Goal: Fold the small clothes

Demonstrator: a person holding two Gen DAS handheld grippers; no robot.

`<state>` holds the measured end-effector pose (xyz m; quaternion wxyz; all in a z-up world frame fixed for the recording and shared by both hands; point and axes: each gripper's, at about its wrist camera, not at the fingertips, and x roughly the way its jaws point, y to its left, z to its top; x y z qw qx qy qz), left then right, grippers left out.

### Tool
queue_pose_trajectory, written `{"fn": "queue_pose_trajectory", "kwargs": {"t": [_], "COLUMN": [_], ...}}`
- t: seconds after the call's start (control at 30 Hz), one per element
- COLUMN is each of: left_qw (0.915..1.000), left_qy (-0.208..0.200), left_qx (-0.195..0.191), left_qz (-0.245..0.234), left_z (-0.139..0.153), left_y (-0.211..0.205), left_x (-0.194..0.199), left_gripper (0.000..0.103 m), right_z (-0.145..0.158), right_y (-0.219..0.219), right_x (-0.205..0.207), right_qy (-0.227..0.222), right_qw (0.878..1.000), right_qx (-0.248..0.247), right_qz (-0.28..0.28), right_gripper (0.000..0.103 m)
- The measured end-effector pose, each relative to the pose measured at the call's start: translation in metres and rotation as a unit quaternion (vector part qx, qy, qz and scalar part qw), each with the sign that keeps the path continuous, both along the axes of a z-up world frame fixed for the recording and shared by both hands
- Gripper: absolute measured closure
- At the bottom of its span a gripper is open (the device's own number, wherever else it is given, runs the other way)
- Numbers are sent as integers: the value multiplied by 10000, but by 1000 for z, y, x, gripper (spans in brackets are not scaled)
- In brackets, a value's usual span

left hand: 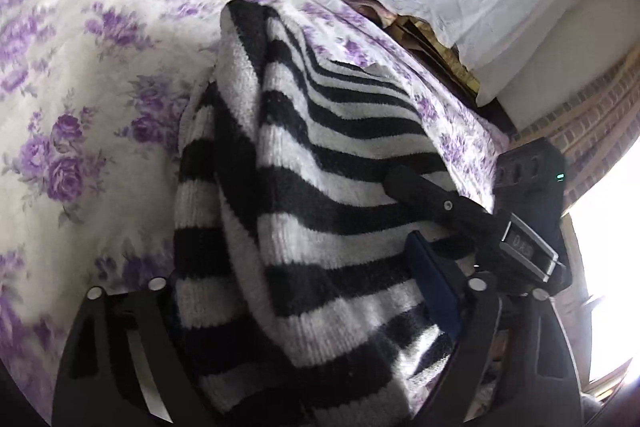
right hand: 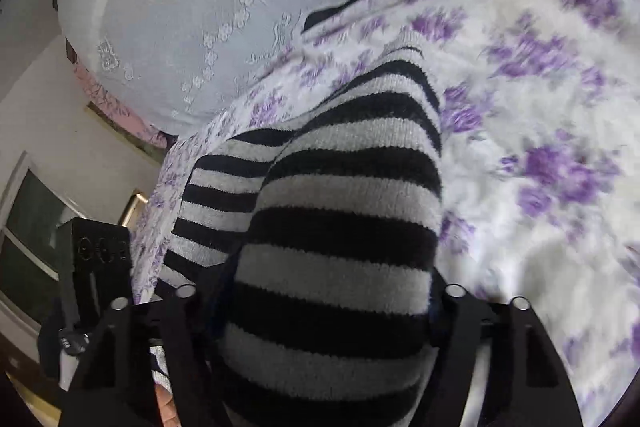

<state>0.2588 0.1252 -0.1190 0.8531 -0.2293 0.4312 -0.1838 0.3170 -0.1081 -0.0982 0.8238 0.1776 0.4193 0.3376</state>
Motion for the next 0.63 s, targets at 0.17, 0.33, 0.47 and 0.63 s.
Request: {"fn": "queue_pose_trajectory", "kwargs": {"t": [0.17,0.33,0.47,0.63], "left_qw": [9997,9971,9953,9915], "left_qy": [-120,-182,-105,-68], "left_qx": [157,436,310,272], "left_qz": [-154,-589,-910,-1271], "left_z": [14,22,20,23], "left_y": [-27,-83,-127,-178], "left_x": [-15,-28,-32,-36], "left_gripper": [21,21,21,21], "right_z": [14,20,23,30], "right_y": [-22,-77,-119,-173], "right_x": [-23,-42,-61,-82], "right_qy": [-223,-131,-132,-211], "right_qw": [9994,9988,9973,9945], "right_qx": [-245,-370,-466,-543], "right_qz": [-67,-292,-547,-873], "right_gripper": [35,35,35,35]}}
